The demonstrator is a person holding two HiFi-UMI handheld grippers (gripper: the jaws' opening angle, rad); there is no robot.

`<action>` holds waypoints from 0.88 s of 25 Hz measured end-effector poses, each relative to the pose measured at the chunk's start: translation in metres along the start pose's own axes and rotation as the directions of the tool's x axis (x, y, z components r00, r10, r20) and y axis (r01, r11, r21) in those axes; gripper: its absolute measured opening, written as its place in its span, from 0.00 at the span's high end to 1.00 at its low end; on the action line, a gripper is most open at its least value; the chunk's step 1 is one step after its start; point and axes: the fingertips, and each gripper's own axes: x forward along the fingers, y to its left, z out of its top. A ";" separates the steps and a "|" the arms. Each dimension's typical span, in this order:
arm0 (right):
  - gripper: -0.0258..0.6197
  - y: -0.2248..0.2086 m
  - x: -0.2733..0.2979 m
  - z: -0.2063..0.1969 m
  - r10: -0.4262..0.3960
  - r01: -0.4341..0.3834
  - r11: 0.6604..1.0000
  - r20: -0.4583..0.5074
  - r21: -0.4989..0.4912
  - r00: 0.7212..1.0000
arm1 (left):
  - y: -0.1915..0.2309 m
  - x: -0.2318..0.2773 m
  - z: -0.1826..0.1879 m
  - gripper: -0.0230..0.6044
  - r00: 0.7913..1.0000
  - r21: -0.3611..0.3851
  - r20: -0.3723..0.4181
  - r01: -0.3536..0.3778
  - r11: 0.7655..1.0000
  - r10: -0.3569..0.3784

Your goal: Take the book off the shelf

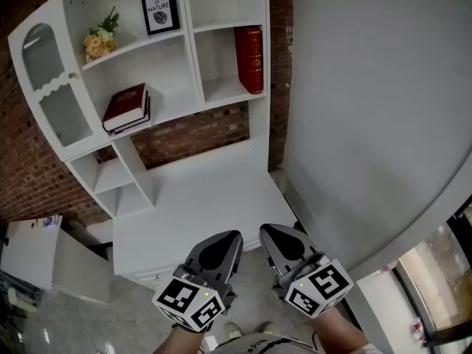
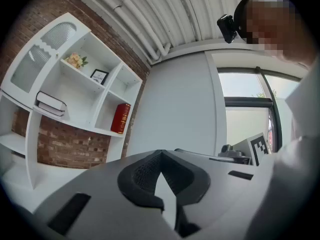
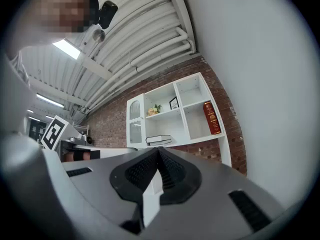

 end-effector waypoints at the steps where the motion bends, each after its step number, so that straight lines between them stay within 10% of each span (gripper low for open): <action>1: 0.93 -0.002 -0.004 0.000 0.000 0.000 1.000 -0.002 0.002 1.000 | -0.004 0.001 -0.002 0.95 1.000 0.001 -0.001 0.000 1.000 0.000; 22: 0.93 -0.048 -0.052 0.048 -0.029 0.000 0.982 0.157 0.187 0.987 | -0.013 0.009 0.016 0.95 0.995 0.028 0.043 -0.096 0.995 0.094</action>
